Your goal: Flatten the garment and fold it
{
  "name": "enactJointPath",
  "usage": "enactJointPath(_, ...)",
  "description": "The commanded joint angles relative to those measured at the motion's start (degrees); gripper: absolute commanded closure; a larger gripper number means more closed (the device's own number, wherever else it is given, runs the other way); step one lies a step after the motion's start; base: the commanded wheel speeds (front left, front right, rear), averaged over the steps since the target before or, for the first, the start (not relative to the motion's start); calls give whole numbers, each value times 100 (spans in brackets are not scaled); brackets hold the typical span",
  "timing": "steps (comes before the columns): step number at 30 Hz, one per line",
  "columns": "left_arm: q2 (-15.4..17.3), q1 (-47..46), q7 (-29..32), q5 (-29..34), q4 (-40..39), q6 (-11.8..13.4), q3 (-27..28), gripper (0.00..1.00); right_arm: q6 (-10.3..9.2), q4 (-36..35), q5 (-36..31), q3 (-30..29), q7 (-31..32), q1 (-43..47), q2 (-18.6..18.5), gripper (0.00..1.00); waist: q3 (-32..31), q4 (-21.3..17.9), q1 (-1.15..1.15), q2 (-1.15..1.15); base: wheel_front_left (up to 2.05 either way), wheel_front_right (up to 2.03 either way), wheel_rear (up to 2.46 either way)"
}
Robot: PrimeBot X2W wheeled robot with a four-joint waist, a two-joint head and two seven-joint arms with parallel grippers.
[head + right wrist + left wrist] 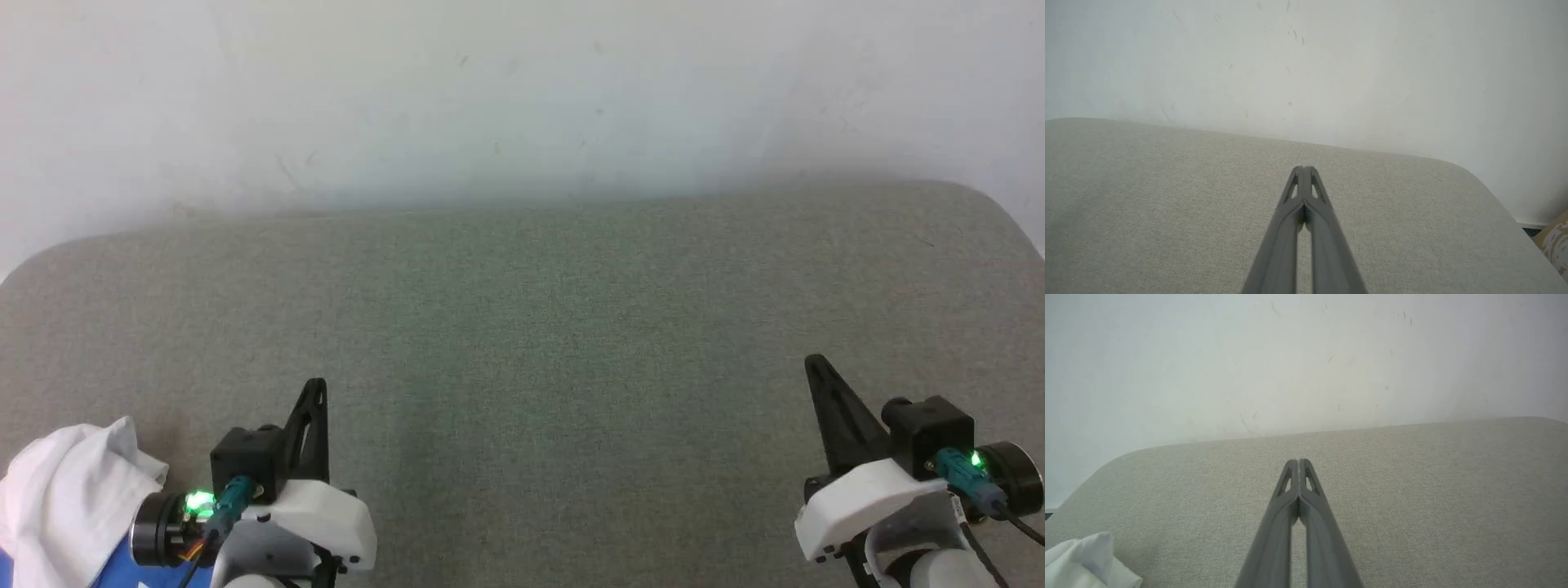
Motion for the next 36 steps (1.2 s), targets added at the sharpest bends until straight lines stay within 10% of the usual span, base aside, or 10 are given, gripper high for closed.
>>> enactJointPath(1, -13, -65, 1, 20, -27, -46, 13, 100, -5, 7, -35, -3, 3, -49, 14, 100, 0, 0, 0, 0, 0, 0, 0)
enactJointPath(35, -13, -65, 1, 20, -27, -46, 13, 100, -5, 7, -35, -3, 3, -49, 14, 100, 0, 0, 0, 0, 0, 0, 0)
enactJointPath(36, 0, 0, 0, 0, 0, 0, 0, 0, 0, 0, -1, 0, 0, 0, 0, 0, 0, 0, 0, 0, 0, 0, 0)
